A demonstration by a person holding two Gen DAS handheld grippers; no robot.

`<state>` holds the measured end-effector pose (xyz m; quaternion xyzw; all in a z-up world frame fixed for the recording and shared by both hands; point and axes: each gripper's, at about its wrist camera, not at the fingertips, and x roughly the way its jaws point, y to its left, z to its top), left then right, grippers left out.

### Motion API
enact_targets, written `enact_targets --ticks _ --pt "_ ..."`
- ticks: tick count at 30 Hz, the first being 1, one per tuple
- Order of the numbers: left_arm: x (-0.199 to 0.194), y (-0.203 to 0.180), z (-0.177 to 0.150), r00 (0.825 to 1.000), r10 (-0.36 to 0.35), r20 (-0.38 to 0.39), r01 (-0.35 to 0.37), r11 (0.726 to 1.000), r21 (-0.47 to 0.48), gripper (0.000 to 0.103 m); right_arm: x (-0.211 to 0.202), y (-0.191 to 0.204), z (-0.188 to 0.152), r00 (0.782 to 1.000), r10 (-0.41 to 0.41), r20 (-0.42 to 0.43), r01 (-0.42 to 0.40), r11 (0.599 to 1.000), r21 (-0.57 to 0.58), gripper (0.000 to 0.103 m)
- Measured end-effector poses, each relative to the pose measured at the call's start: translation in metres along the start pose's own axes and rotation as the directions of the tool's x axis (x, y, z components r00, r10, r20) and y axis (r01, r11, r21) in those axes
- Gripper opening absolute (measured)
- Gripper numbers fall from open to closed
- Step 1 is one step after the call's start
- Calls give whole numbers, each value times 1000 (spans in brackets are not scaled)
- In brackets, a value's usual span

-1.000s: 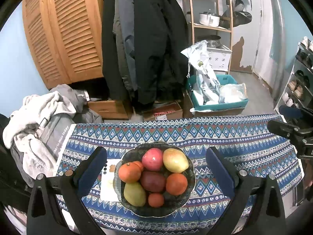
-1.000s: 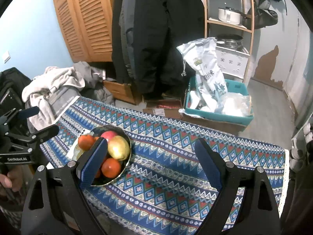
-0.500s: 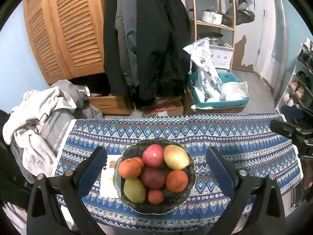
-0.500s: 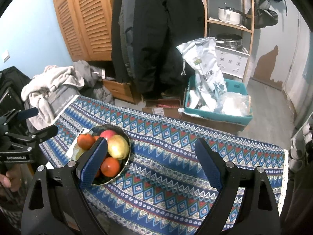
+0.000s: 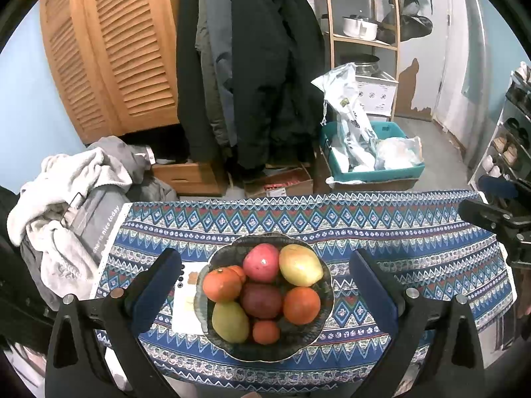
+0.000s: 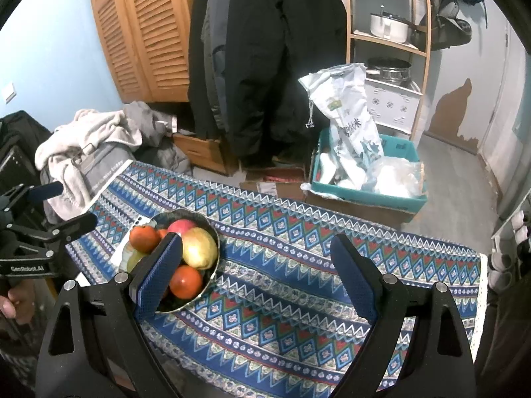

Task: Organize fruits

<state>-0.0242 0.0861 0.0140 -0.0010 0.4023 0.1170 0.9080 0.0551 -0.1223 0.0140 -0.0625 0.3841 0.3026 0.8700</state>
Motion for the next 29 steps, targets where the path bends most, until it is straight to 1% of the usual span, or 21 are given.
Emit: enact_targets --ticks 14,21,29 --pt "-4 -5 0 1000 -2 7 1 1000 17 102 0 0 0 1000 -1 1 1 1000 1 89" --pt "-4 -8 -1 1000 23 20 -23 999 28 102 -1 0 0 1000 -1 -1 1 1000 -2 89" --pt "-4 -5 -1 1000 1 13 -1 1000 10 102 -1 -1 -1 1000 -2 -3 2 1000 -2 89"
